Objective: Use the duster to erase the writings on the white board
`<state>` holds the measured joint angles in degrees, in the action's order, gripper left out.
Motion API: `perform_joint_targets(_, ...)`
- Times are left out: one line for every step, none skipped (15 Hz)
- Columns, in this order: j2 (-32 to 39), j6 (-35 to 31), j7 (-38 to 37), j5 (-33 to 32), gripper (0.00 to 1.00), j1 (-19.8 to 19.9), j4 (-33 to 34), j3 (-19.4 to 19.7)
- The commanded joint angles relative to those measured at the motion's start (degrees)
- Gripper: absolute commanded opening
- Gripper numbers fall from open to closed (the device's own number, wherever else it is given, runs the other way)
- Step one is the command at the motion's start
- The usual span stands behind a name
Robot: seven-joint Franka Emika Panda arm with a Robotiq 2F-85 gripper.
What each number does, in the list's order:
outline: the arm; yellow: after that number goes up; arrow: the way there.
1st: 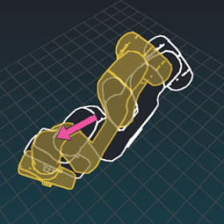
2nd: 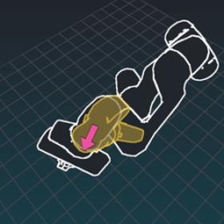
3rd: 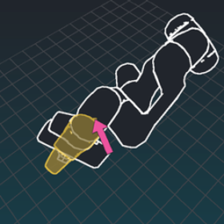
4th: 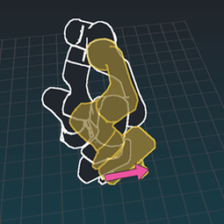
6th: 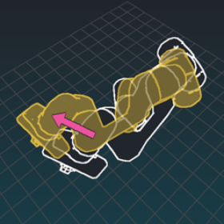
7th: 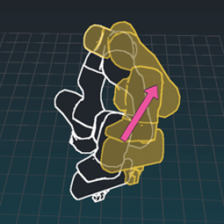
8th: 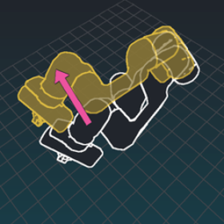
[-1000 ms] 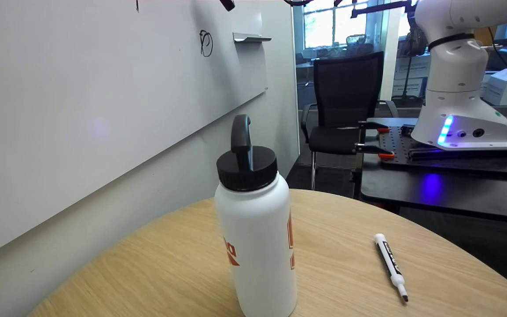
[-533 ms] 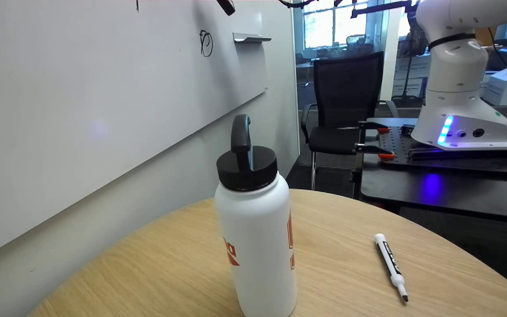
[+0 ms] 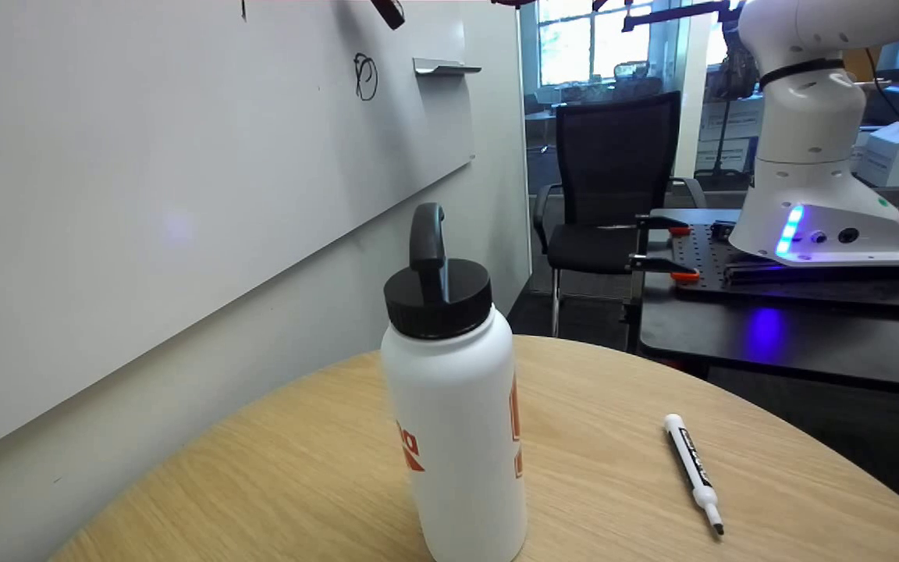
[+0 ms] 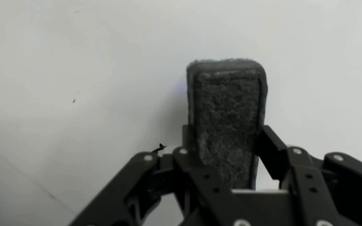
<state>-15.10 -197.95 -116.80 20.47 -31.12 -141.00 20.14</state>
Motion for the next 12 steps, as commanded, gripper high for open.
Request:
perform_joint_targets(4.1, 0.0, -5.4, -0.6, 0.28, 0.5, 3.0, -0.1)
perform_joint_targets(4.9, 0.0, -6.6, -0.7, 0.28, 0.6, 3.5, -0.1)
perform_joint_targets(5.6, 0.0, -7.6, -0.9, 0.28, 0.8, 4.1, 0.0)
perform_joint_targets(6.1, 0.0, -8.9, -1.3, 0.28, 0.7, 4.8, 0.2)
perform_joint_targets(6.7, 0.0, -9.9, -1.6, 0.28, 0.8, 5.6, 0.4)
perform_joint_targets(7.2, 0.0, -10.7, -2.0, 0.28, 0.9, 6.3, 0.6)
perform_joint_targets(7.7, 0.0, -11.2, -2.8, 0.28, 0.7, 6.8, 1.0)
perform_joint_targets(7.9, 0.0, -11.7, -4.0, 0.28, 0.2, 7.2, 1.5)
perform_joint_targets(7.4, 0.0, -12.9, -7.0, 0.28, -1.6, 7.0, 2.3)
perform_joint_targets(6.7, 0.0, -9.7, -3.8, 0.53, 0.0, 5.4, 1.1)
perform_joint_targets(6.7, 0.0, -10.7, -5.3, 0.53, -0.3, 5.5, 1.2)
perform_joint_targets(6.7, 0.0, -10.9, -6.0, 0.53, -0.6, 5.5, 1.3)
